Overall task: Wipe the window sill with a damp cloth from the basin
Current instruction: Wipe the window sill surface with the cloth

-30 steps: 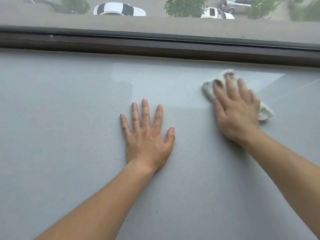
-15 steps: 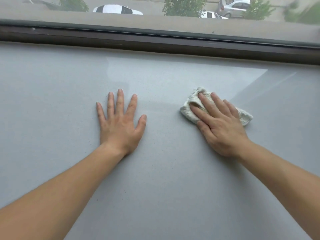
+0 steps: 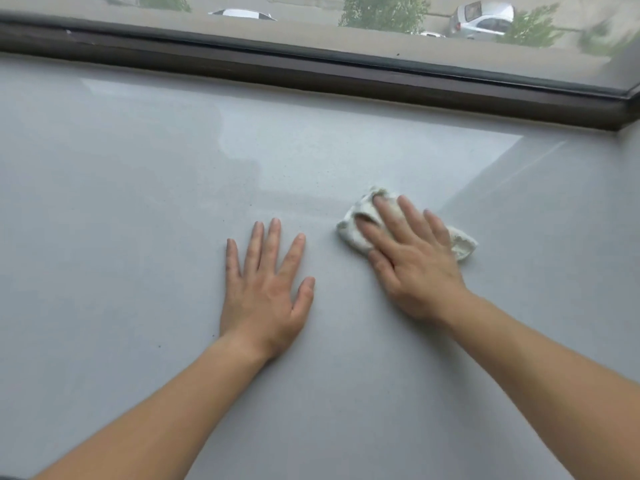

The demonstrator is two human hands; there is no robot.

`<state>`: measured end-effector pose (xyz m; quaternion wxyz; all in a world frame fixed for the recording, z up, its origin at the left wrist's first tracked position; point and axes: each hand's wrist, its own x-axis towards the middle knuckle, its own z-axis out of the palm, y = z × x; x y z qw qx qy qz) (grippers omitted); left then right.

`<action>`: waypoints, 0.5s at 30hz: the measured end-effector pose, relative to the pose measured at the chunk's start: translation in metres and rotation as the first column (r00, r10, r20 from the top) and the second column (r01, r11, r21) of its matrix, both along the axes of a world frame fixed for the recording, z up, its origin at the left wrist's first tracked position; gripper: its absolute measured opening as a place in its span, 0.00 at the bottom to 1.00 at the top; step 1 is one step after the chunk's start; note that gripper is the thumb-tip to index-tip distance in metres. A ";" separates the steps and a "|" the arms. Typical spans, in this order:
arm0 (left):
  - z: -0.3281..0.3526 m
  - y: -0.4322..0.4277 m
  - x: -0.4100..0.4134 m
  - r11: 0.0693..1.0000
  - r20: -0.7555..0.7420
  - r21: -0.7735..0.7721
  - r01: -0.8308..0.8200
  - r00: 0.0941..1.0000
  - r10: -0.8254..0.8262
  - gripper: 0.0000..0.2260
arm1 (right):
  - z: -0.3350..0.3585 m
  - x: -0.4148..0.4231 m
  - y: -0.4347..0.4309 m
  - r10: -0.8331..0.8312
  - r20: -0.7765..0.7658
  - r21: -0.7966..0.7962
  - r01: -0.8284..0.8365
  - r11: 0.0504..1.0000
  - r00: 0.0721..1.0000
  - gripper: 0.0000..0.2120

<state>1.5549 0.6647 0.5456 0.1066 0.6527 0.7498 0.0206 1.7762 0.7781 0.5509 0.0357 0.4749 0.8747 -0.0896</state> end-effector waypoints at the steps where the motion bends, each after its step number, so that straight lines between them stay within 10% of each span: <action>1: 0.000 0.000 0.000 1.000 0.001 -0.006 -0.004 1.000 0.004 0.30 | 0.001 0.003 0.015 -0.065 0.000 -0.003 0.065 0.998 0.998 0.25; 5: 0.001 -0.001 0.001 1.000 0.022 -0.005 -0.001 1.000 0.002 0.29 | 0.003 -0.015 0.021 -0.352 0.007 -0.007 0.352 0.936 0.936 0.26; 12: 0.002 0.000 -0.002 1.000 0.039 -0.019 0.013 0.999 -0.012 0.28 | 0.002 0.006 -0.083 0.075 -0.021 -0.032 -0.075 0.997 0.997 0.24; 15: 0.005 -0.001 -0.001 0.999 0.042 -0.032 0.019 0.999 -0.018 0.29 | 0.002 0.012 -0.059 -0.054 -0.023 -0.032 0.053 0.998 0.998 0.24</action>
